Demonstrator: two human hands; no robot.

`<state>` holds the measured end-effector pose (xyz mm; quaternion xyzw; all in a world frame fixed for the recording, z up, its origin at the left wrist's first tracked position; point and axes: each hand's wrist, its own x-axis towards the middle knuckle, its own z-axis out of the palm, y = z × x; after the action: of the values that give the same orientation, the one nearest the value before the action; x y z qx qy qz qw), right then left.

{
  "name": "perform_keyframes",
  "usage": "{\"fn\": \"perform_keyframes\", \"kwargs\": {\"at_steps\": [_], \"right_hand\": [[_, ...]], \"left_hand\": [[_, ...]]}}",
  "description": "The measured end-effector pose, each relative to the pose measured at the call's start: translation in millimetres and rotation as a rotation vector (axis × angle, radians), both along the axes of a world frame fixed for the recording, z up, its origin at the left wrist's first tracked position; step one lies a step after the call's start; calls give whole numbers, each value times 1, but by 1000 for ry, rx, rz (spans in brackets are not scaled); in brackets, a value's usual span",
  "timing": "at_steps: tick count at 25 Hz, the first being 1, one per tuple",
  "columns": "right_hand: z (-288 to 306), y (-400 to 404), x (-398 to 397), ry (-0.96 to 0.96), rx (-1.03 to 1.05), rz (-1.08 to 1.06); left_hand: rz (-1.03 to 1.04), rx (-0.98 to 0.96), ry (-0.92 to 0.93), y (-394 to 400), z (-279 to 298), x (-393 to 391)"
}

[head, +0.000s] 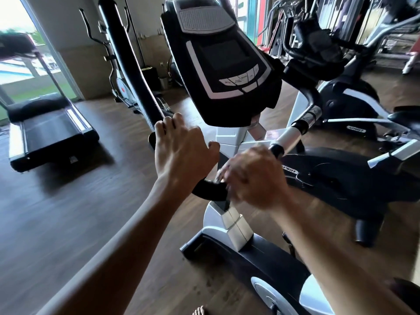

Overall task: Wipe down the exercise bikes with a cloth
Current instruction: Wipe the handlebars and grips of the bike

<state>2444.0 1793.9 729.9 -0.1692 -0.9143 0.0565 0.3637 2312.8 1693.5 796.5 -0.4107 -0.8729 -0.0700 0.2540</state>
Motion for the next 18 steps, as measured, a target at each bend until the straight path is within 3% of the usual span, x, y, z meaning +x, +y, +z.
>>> {"fn": "perform_keyframes", "kwargs": {"at_steps": [3,6,8,13,16,18], "right_hand": [[-9,-2,18,-50,21,230],[24,42,2,-201,-160,-16],[25,43,-10,-258,-151,-143],[-13,24,23,-89,56,201],[5,58,10,-17,-64,16],[1,43,5,23,-29,-100]], "left_hand": [[1,-6,-2,-3,-3,-1],[-5,7,-15,-5,0,0],[-3,-5,-9,-4,1,1],[-1,-44,46,-4,-5,1],[-20,-77,43,-5,-6,7],[-42,-84,39,-4,-8,10]]}}
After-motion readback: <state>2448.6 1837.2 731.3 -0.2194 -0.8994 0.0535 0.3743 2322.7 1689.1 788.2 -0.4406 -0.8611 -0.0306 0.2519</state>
